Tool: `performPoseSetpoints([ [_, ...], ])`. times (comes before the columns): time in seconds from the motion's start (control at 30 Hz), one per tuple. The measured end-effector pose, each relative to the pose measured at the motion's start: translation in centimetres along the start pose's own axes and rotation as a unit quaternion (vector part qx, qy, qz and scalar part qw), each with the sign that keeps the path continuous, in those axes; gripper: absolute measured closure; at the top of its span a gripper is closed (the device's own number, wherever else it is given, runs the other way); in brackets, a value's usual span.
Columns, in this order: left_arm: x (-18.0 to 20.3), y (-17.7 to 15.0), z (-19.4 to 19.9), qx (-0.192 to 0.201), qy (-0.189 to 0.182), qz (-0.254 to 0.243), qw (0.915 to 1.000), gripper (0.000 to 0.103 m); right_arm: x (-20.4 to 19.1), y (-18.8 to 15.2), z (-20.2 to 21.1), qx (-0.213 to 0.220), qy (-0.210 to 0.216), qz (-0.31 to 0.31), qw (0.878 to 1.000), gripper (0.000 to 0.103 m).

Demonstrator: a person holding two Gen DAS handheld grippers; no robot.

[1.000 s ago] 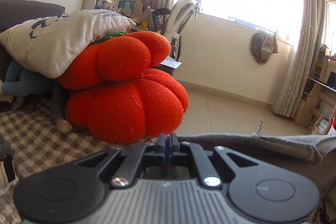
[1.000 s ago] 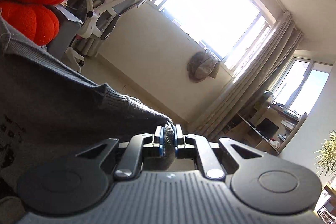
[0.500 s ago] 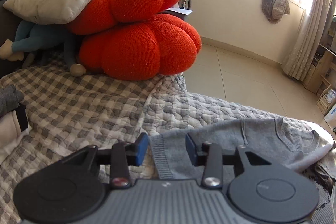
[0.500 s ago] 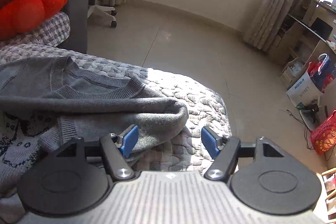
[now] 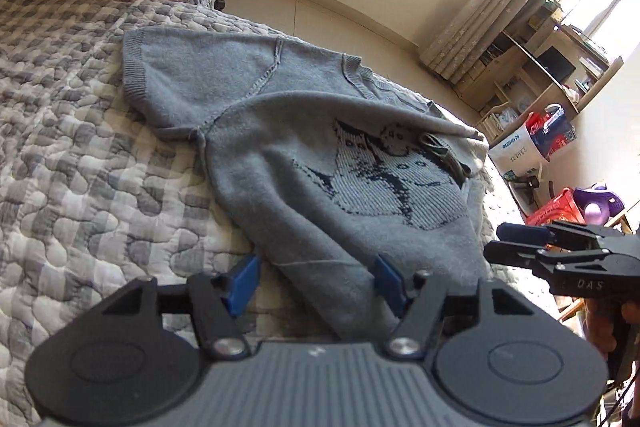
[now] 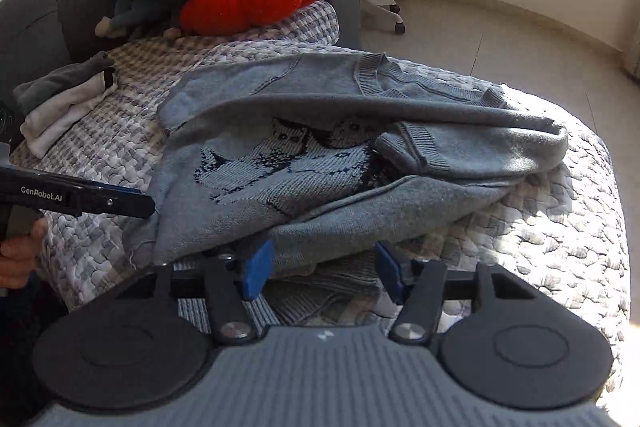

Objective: Fold clothes

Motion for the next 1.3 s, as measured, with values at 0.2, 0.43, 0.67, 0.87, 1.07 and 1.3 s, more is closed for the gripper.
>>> performPoseSetpoints([
  [0.2, 1.6, 0.4, 0.3, 0.032, -0.007, -0.048, 0.9983, 0.097, -1.6, 1.3, -2.0, -0.007, -0.034, 0.034, 0.999, 0.09],
  [0.43, -4.1, 4.1, 7.3, 0.127, -0.015, 0.015, 0.9917, 0.097, 5.3, 1.7, 6.6, 0.082, -0.021, -0.068, 0.994, 0.095],
  [0.67, -7.4, 4.7, 4.1, 0.06, 0.02, 0.05, 0.9968, 0.093, 12.3, -1.6, 5.1, 0.039, -0.067, -0.16, 0.984, 0.091],
  [0.87, -7.5, 4.7, 5.8, 0.093, 0.052, 0.029, 0.9939, 0.063, 10.9, -1.9, 5.6, 0.049, -0.017, -0.128, 0.99, 0.048],
  [1.07, -7.1, 4.6, 5.5, 0.087, 0.059, 0.009, 0.9944, 0.063, 4.4, -4.1, 3.3, -0.035, 0.035, 0.038, 0.998, 0.048],
  [1.3, -5.8, 3.8, 4.3, 0.069, 0.073, -0.019, 0.9948, 0.062, 2.6, -3.4, -2.5, -0.073, -0.014, 0.045, 0.996, 0.047],
])
Point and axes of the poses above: each gripper's, at about its wrist camera, not at the fingertips, and z roughly against the way its jaws point, x to its right, y to its top, the point moved 8 cm from there along -z, roughly the way its jaws point, and after that the axes turned 15 degrees about -x, right-handed, at the moved point
